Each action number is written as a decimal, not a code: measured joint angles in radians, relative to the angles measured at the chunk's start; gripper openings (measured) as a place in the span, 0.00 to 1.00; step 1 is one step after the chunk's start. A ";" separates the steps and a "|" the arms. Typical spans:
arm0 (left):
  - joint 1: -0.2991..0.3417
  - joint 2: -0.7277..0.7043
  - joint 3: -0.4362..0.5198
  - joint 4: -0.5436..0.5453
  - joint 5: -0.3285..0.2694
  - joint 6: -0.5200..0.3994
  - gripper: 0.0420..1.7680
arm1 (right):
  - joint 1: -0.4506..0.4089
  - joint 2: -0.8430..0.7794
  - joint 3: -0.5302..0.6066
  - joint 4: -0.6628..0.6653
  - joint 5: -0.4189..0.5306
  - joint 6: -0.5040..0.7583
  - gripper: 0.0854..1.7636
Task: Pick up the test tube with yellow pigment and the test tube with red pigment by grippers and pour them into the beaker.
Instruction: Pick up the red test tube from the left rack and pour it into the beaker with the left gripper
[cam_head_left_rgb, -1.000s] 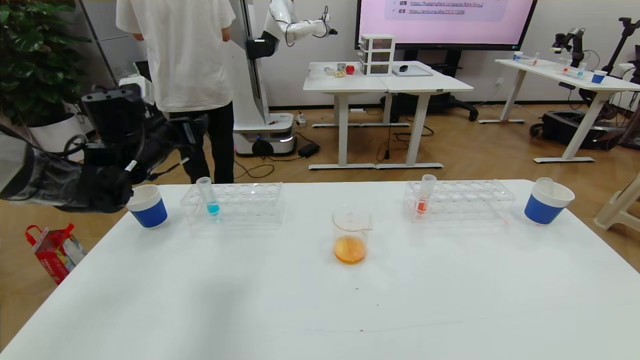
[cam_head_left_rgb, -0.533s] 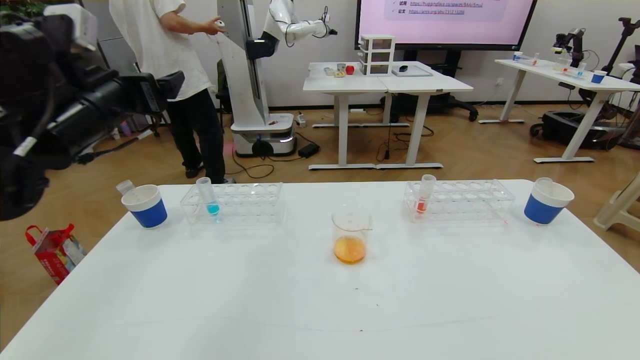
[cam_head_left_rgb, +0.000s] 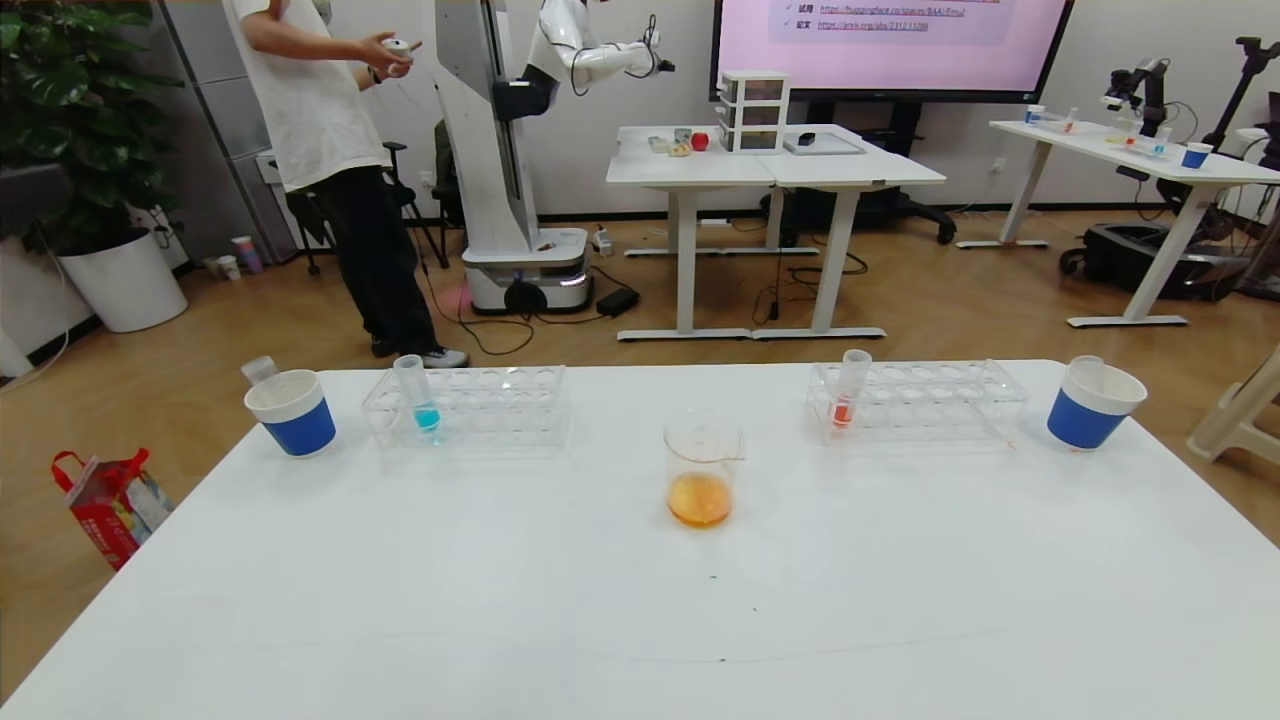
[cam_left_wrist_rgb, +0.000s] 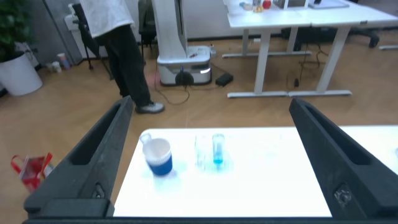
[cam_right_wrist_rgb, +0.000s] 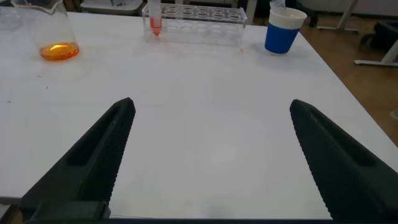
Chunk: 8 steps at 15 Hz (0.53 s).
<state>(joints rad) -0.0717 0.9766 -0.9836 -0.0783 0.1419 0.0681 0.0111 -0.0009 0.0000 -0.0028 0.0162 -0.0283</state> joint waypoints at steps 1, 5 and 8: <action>0.005 -0.083 -0.001 0.117 0.001 0.000 0.99 | 0.000 0.000 0.000 0.000 0.000 0.000 0.98; 0.047 -0.368 -0.003 0.355 0.002 -0.008 0.99 | 0.001 0.000 0.000 0.000 0.000 0.000 0.98; 0.057 -0.554 0.068 0.376 -0.001 -0.010 0.99 | 0.000 0.000 0.000 0.000 0.000 0.000 0.98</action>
<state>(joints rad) -0.0147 0.4223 -0.9160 0.2977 0.1404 0.0577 0.0115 -0.0009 0.0000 -0.0028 0.0162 -0.0283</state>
